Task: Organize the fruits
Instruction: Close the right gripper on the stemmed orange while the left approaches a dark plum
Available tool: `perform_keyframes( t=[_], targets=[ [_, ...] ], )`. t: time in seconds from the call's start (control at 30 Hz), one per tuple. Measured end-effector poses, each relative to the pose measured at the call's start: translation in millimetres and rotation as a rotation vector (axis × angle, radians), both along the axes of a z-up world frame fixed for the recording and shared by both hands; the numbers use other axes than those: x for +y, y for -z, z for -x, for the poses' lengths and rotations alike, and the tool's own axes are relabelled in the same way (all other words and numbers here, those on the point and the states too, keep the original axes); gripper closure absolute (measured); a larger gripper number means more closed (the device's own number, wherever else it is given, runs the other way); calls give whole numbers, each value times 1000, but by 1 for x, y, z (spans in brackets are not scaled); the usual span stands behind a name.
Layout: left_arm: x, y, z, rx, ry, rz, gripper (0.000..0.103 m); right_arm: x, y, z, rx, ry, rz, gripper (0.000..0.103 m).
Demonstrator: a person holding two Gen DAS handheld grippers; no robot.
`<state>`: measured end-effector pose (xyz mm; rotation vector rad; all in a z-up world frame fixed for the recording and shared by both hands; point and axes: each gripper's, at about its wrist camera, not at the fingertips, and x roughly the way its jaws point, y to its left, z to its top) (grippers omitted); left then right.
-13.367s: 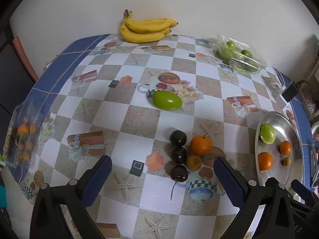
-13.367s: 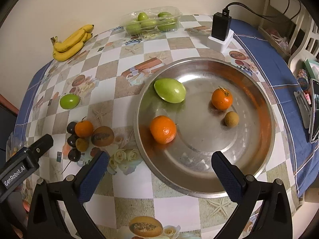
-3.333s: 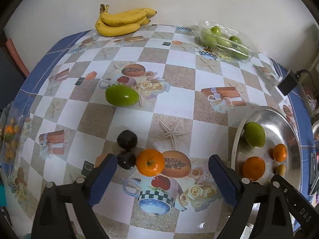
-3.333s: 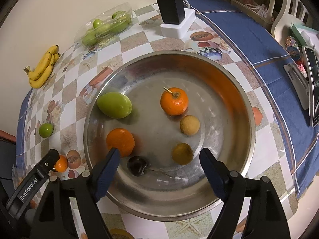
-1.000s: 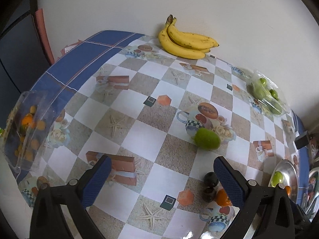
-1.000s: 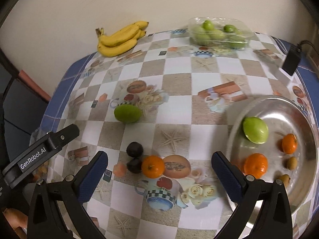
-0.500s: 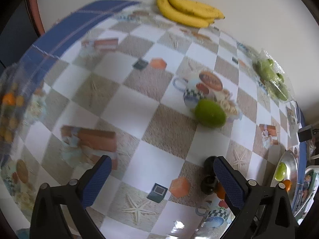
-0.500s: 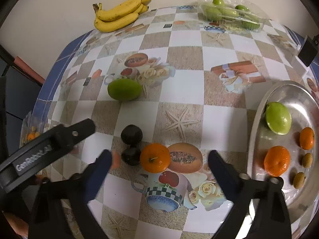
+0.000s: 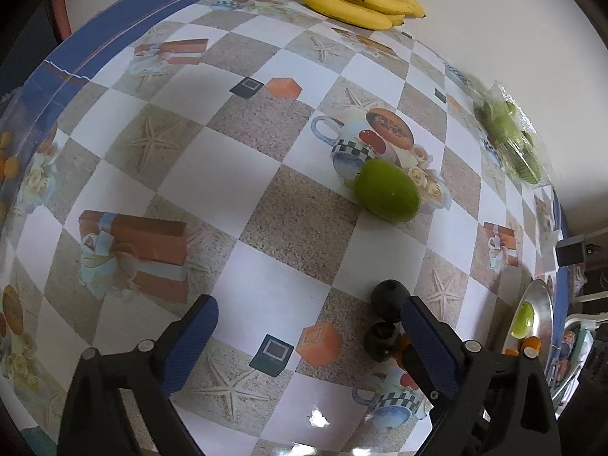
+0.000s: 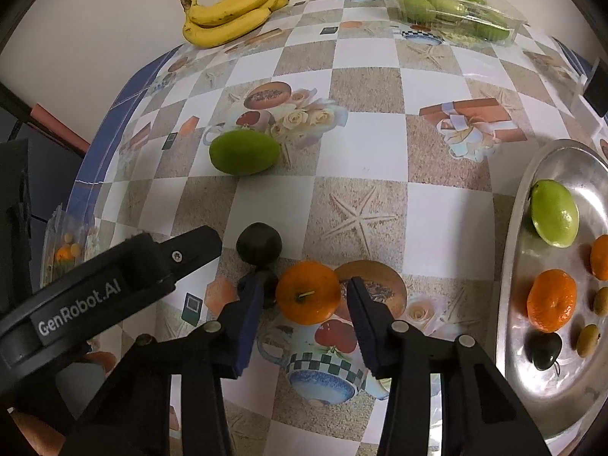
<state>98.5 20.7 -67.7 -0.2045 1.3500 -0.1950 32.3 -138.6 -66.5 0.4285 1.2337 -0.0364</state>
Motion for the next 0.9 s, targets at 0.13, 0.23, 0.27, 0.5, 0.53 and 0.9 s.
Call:
perform_keyframes(
  t=[0.13, 0.23, 0.27, 0.5, 0.53, 0.9],
  targets=[
    [0, -1, 0, -5, 3, -3, 6, -1, 2, 0, 6, 5, -12, 63],
    [1, -2, 0, -6, 2, -4, 6, -2, 3, 0, 7, 12, -14, 65],
    [1, -1, 0, -5, 0, -5, 6, -3, 3, 0, 7, 15, -18, 65],
    [-2, -1, 0, -5, 4, -9, 6, -2, 3, 0, 8, 14, -16, 66],
    [-2, -1, 0, -6, 5, -9, 6, -3, 3, 0, 8, 15, -18, 66],
    [-16, 2, 2, 8, 63, -1, 16, -27, -8, 11, -12, 95, -39, 67]
  ],
)
